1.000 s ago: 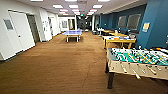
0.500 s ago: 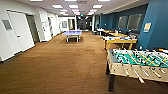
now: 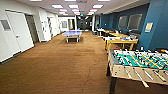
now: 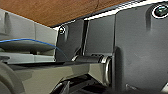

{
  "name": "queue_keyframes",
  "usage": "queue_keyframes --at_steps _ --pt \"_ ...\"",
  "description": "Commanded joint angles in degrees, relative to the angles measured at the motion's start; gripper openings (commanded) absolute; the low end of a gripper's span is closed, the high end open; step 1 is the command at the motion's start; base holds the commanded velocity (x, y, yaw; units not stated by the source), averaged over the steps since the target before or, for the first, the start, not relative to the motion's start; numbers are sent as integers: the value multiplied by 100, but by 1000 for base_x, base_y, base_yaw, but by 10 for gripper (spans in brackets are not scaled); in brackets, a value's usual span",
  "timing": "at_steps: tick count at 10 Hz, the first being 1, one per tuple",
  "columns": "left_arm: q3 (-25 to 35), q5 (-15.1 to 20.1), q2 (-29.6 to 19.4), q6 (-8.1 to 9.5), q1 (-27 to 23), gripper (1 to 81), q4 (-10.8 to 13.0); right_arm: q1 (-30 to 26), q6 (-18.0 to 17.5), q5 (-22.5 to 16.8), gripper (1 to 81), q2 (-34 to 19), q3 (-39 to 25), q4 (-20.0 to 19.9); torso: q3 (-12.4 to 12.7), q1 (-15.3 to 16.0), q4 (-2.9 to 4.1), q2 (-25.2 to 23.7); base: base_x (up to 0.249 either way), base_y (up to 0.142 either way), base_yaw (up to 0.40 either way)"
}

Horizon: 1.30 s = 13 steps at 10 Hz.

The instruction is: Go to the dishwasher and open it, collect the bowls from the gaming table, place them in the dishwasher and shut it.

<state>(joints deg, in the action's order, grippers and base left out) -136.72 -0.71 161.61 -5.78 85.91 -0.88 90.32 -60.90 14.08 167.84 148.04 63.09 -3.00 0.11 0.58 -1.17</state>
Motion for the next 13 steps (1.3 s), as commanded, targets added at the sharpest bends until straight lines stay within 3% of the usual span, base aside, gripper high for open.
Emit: queue_keyframes --at_steps 1,7,13 --pt "48 308 -67 15 -262 811 -53 -229 8 -107 811 -2 -22 134 0 0 0 0 146 0 0" --pt "48 308 -67 15 -262 811 -53 -229 8 -107 811 -11 -13 134 0 0 0 0 135 84 0" --pt "48 317 -58 15 -254 811 -52 -220 8 -107 811 -11 -5 134 -2 5 2 5 132 0 0"
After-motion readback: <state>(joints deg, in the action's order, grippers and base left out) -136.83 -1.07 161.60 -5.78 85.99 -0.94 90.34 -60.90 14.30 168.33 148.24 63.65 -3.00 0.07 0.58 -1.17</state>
